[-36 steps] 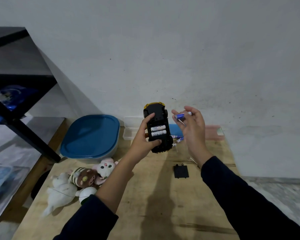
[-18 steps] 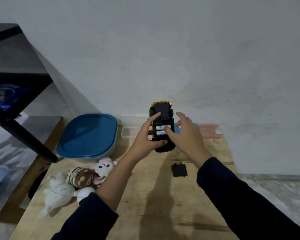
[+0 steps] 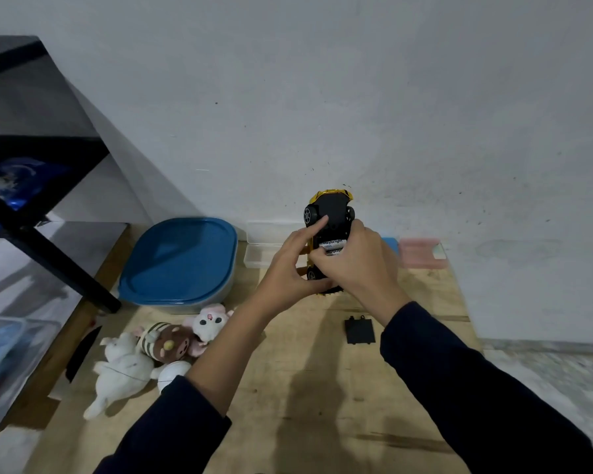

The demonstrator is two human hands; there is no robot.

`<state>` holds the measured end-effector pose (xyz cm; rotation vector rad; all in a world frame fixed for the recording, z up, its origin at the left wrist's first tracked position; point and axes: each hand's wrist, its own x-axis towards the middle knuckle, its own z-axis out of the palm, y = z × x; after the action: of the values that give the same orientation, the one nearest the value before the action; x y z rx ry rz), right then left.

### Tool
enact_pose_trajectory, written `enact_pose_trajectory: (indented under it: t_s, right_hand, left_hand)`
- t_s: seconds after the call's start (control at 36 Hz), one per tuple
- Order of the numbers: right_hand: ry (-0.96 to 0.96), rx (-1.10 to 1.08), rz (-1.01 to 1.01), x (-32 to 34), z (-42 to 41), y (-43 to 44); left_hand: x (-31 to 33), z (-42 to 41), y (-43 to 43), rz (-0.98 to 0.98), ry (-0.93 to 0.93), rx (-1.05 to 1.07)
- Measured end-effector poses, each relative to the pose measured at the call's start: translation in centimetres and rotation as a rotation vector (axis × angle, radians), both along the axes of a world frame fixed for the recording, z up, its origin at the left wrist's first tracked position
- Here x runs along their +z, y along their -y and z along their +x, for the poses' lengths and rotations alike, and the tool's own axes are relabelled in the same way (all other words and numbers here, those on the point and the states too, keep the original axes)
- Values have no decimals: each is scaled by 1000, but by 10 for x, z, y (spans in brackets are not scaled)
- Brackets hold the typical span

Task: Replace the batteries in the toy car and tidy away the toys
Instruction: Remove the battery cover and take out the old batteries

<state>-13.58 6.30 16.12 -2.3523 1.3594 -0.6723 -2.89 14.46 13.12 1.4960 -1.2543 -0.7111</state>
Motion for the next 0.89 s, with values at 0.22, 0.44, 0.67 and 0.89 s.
enact_pose_trajectory:
  t_s: [0.22, 0.44, 0.67, 0.89]
  right_hand:
    - [49, -16, 70, -2, -3, 4]
    - [49, -9, 77, -2, -9, 8]
    - [65, 9, 86, -2, -18, 14]
    - [166, 29, 187, 0, -19, 12]
  left_hand:
    - [0, -2, 6, 20, 6, -22]
    - [-3, -4, 12, 8, 52, -28]
    - [-1, -2, 13, 60, 28, -30]
    - [9, 1, 14, 62, 25, -34]
